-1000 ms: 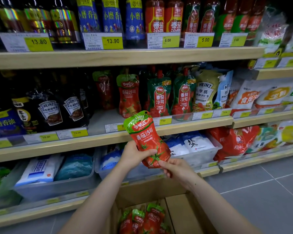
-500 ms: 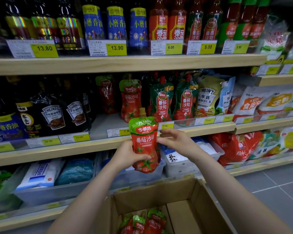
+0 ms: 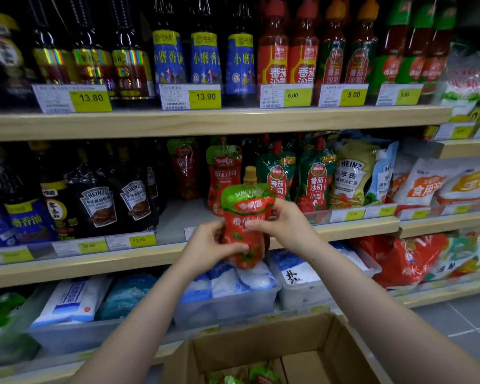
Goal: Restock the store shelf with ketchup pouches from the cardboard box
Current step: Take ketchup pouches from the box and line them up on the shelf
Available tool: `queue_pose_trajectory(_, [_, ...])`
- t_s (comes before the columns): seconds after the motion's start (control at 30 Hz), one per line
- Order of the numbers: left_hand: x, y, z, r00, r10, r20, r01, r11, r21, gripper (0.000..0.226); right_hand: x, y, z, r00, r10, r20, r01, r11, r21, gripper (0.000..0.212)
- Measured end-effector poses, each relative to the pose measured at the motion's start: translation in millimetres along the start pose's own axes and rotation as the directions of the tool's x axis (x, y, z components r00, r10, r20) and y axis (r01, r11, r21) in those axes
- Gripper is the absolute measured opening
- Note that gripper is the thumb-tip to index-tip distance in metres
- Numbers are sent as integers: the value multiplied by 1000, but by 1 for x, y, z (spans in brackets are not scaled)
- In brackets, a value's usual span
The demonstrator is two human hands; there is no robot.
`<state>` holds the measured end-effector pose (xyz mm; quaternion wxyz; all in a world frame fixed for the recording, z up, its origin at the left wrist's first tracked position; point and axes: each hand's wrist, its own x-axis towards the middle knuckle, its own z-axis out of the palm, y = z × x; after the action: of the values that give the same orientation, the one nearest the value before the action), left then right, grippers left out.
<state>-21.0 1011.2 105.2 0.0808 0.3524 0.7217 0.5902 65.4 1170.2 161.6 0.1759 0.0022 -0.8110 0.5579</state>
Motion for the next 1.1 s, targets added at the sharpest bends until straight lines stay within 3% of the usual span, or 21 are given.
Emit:
queue_pose_trajectory(0.1, [27,19,-20,986,123,-116,-110,988,113,34,25,-18,2,994,-103,-44,103,995,9,28])
queue_pose_trajectory(0.23, [53,20,-36,968,166,-188,-130,973,191,35,48,-22,14,982,-180,-55,178,983,-38,32])
queue_pose_trajectory(0.4, [63,-8,-38,978,85,-188,-31,962,273,25,67,9,29,994,-83,-71,81,996,-29,32])
queue_pose_trajectory(0.67, [83,-25,-34,982,12,-186,24,981,192,37,99,36,42,955,-7,-297,-49,982,-181,38])
queue_pose_trajectory(0.83, [82,-27,-32,965,9,-262,53,973,227,54,93,38,42,965,21,-263,-59,989,-138,48])
queue_pose_trajectory(0.93, [72,-32,-34,953,99,-287,-20,964,267,49,74,38,36,976,-23,-217,-12,987,-160,50])
queue_pose_trajectory(1.1, [52,-38,-44,964,263,-27,-209,819,535,21,56,47,32,998,-62,10,59,872,-486,22])
